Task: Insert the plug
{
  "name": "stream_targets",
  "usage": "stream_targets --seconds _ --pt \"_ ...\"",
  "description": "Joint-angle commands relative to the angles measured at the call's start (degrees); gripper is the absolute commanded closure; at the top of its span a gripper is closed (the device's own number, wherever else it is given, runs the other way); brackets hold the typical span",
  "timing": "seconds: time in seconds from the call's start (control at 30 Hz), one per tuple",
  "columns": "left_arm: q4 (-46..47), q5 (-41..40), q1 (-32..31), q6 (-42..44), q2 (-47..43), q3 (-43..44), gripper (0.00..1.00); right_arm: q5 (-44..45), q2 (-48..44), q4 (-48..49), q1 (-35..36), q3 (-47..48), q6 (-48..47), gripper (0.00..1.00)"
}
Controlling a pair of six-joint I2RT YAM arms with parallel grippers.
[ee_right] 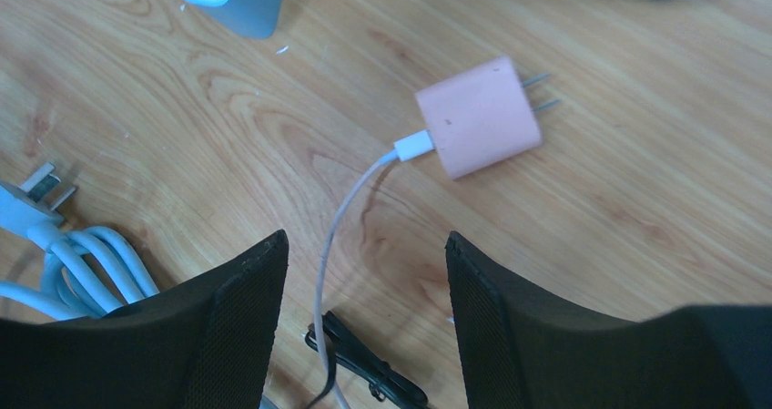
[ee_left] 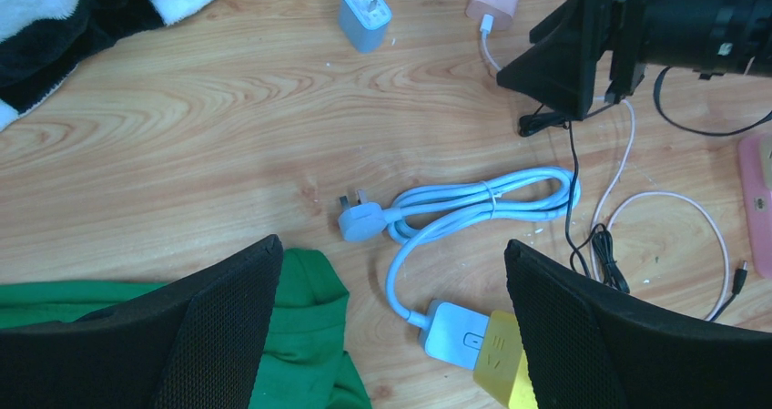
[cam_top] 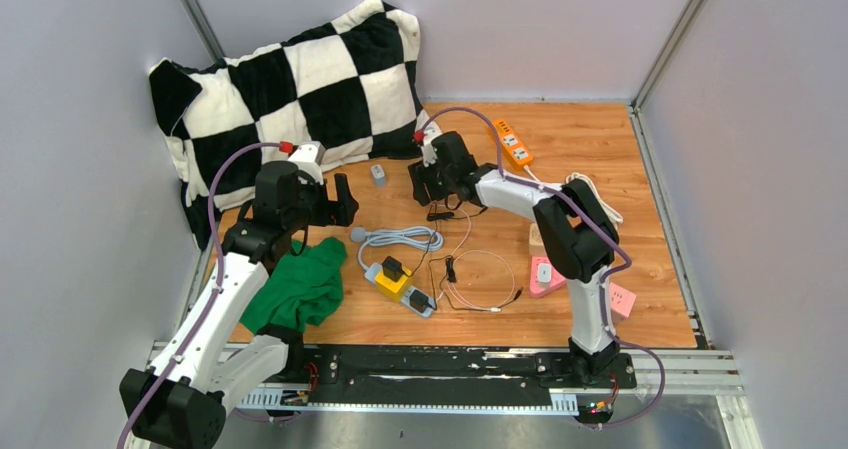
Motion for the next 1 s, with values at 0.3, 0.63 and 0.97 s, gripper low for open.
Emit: stream_targets --seconds 0.3,0.63,0.97 --pt "0.91 -2.64 -0.30 0.76 -1.33 -0.99 0.07 3.48 4.16 -5.27 2.18 5.30 -5.35 0.47" --pt "0.99 -3.34 -0.30 0.76 -2.17 -1.25 0.08 2.83 6.15 -6.27 2.32 6.33 -4.35 0.48" --pt "1.03 -3.85 -0.30 0.67 -2.27 -1.25 0.08 2.85 7.67 -7.29 2.38 8.32 -4.59 0.69"
